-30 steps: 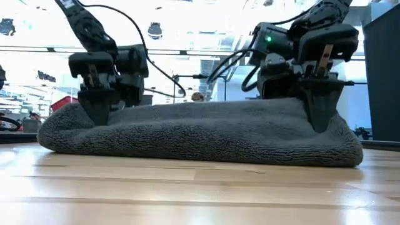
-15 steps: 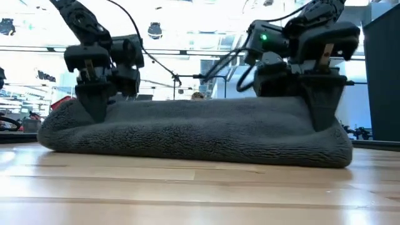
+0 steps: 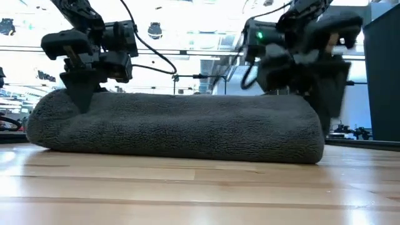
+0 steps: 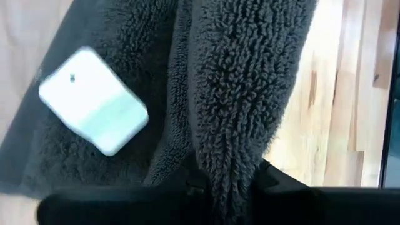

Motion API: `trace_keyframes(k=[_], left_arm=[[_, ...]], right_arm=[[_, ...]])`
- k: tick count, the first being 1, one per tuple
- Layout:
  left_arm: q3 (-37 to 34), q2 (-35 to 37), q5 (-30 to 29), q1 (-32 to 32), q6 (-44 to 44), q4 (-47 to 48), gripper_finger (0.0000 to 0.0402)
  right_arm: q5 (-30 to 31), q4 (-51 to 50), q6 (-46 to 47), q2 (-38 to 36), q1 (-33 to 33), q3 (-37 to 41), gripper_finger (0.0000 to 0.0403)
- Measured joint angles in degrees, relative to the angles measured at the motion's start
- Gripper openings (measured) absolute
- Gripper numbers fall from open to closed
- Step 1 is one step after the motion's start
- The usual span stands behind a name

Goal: Roll towel
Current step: Roll the black towel

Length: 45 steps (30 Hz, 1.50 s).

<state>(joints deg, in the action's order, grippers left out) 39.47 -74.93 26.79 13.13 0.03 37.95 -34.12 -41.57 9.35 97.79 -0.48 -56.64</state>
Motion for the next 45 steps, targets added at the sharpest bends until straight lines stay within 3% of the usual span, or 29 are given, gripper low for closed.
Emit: trace_keyframes(k=[9, 13, 16, 22, 25, 32, 38, 42, 45], left_arm=[[0.0, 0.0, -1.9, -2.4, -0.2, -1.0, 0.0025], [0.1, 0.0, -2.1, -2.5, 0.0, -1.2, 0.0025], [0.1, 0.0, -2.1, -2.5, 0.1, -1.2, 0.0025], [0.1, 0.0, -2.1, -2.5, 0.7, -1.2, 0.0025], [0.1, 0.0, -2.1, -2.5, 0.8, -1.0, 0.0025], [0.1, 0.0, -2.1, -2.5, 0.7, 0.2, 0.0025], [0.1, 0.0, -2.0, -2.5, 0.8, 0.2, 0.0025], [0.1, 0.0, -2.0, -2.5, 0.8, 0.2, 0.0025], [0.1, 0.0, -2.0, -2.5, 0.8, 0.1, 0.0025]], right_arm=[[4.3, -3.0, -2.0, -6.6, -2.5, -2.2, 0.0231], [7.7, 3.0, -2.1, -7.7, -4.3, -2.1, 0.0253], [8.0, 9.4, -2.2, -6.6, -3.7, -2.1, 0.0256], [20.0, 10.7, -5.0, -3.2, -1.0, -2.2, 0.0256], [20.4, 10.4, -5.3, -3.4, 0.0, -2.2, 0.0256], [20.6, -3.4, -5.4, -4.2, 1.8, -2.4, 0.0256], [20.6, -10.7, -4.3, -4.2, 2.2, -9.3, 0.0256], [20.6, -9.8, -5.4, -4.2, 1.1, -14.1, 0.0256], [21.0, -3.7, -6.3, -3.9, -0.1, -14.4, 0.0256]])
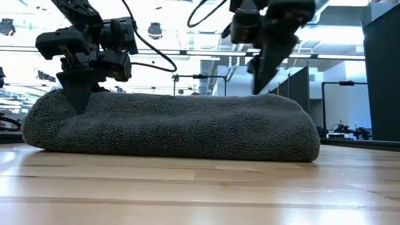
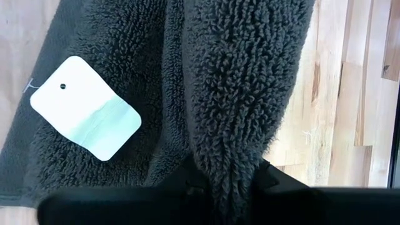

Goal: Roll towel
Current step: Roll the black towel

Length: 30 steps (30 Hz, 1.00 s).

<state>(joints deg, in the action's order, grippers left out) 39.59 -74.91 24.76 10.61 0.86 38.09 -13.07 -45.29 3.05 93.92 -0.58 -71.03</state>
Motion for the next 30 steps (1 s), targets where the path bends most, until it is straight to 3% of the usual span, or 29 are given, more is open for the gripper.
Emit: trace_keyframes(k=[9, 14, 19, 24, 28, 30], left_arm=[[0.0, 0.0, 0.0, 0.0, 0.9, 0.0, 0.0025], [0.0, 0.0, 0.1, 0.0, 2.9, 1.0, 0.0025], [0.0, 0.0, -1.5, -0.1, 6.4, 1.7, 0.0025], [0.0, 0.0, -3.2, -0.2, 7.8, 2.1, 0.0025], [0.0, 0.3, -4.7, -0.2, 7.9, 2.0, 0.0025], [0.3, 1.0, -7.4, -0.2, 7.5, 2.1, 0.0025]], right_arm=[[-0.2, 8.0, -0.9, 9.4, -1.8, 0.2, 0.0256], [-10.0, 7.6, 2.7, 12.4, 0.8, 0.2, 0.0254], [-11.0, 8.5, 6.0, 12.4, 5.1, 0.2, 0.023], [-8.3, 12.1, 11.3, 12.4, 8.7, 0.2, 0.0167], [-6.3, 13.3, 15.4, 12.2, 9.6, 0.2, 0.0052], [-4.3, 11.8, 15.5, 11.9, 9.5, 0.2, 0.003]])
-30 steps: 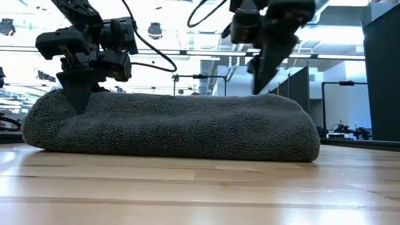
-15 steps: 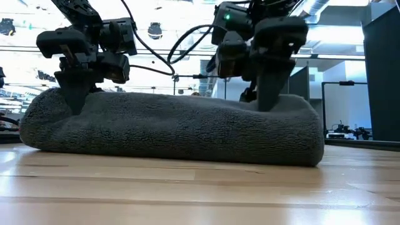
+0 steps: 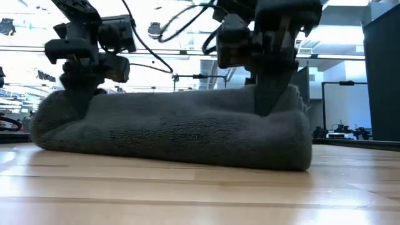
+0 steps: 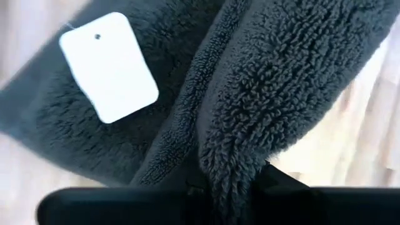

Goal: Roll towel
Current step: Roll the black towel

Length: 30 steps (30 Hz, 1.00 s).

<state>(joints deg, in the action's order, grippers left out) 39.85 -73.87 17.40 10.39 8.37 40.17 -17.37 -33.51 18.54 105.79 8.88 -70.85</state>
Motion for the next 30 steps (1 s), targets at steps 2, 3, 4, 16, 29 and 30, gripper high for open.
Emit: trace_keyframes(k=[2, 3, 4, 16, 29, 30], left_arm=[[1.1, 1.0, -4.5, 0.0, -0.6, 0.4, 0.0025], [1.9, 1.8, -7.0, 0.0, -1.2, 0.5, 0.0025], [2.8, 2.7, -9.5, 0.0, -1.9, 0.7, 0.0025], [5.6, 11.0, -24.1, -0.9, -8.9, 2.2, 0.0025], [-5.5, 10.9, -1.9, -11.1, 3.1, -0.8, 0.0025], [-5.9, 10.9, -1.5, -11.1, 3.1, -1.0, 0.0025]], right_arm=[[6.8, -4.2, 0.5, -1.2, -0.4, 0.0, 0.003], [9.7, -6.6, 0.5, -2.4, -0.7, 0.0, 0.003], [13.5, -9.3, 0.5, -3.7, -1.1, 0.0, 0.003], [37.1, -18.7, -2.3, -14.6, -0.2, -1.5, 0.003], [0.1, 0.9, -4.0, -2.1, 2.0, 1.8, 0.003], [-2.7, 1.5, -5.4, -1.5, 1.4, 1.8, 0.003]])
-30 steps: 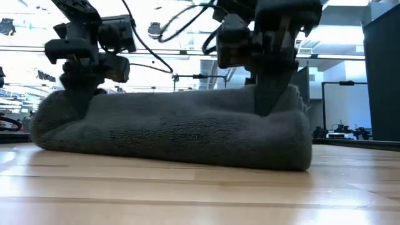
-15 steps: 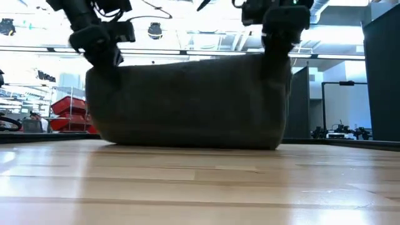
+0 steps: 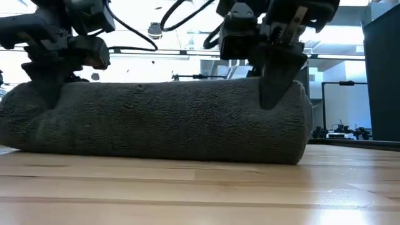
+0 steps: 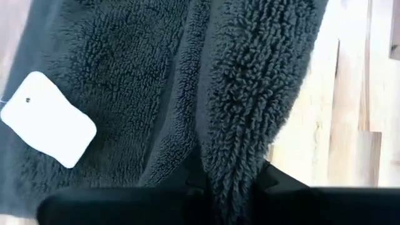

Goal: Roll towel
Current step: Roll the black towel

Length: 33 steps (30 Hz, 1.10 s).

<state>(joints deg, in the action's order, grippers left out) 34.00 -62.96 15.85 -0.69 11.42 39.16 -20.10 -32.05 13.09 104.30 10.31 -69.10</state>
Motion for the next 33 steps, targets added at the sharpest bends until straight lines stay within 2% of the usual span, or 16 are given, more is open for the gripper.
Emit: trace_keyframes(k=[7, 10, 13, 17, 24, 29, 33], left_arm=[[-0.7, 0.0, 0.6, 2.7, -0.1, 0.4, 0.0025], [-0.7, 0.0, 3.5, 4.8, -0.1, 0.4, 0.0025], [-0.7, 0.0, 6.5, 6.9, 1.1, -0.1, 0.0025], [-0.7, -0.9, 4.1, 10.7, -1.9, -2.1, 0.0025], [-0.6, -10.0, 4.0, 18.6, -8.4, -6.1, 0.0025], [-0.5, -14.8, 7.3, 17.6, -9.3, -5.8, 0.0025], [-0.5, -15.9, 10.7, 13.0, -7.2, -4.5, 0.0025]], right_arm=[[-14.1, -0.8, -5.2, 1.1, -8.4, 0.1, 0.003], [-17.9, -3.3, -7.2, 1.1, -12.2, 0.1, 0.003], [-18.3, -6.1, -11.3, 1.1, -14.2, 0.1, 0.003], [-18.4, -7.7, -16.3, 1.4, -16.1, 0.1, 0.003], [-16.2, -8.7, -16.0, 5.0, -18.8, 0.1, 0.003], [-15.9, -8.6, -14.8, 5.5, -16.0, 0.1, 0.003], [-16.1, -7.4, -13.2, 5.6, -11.5, 0.1, 0.003]])
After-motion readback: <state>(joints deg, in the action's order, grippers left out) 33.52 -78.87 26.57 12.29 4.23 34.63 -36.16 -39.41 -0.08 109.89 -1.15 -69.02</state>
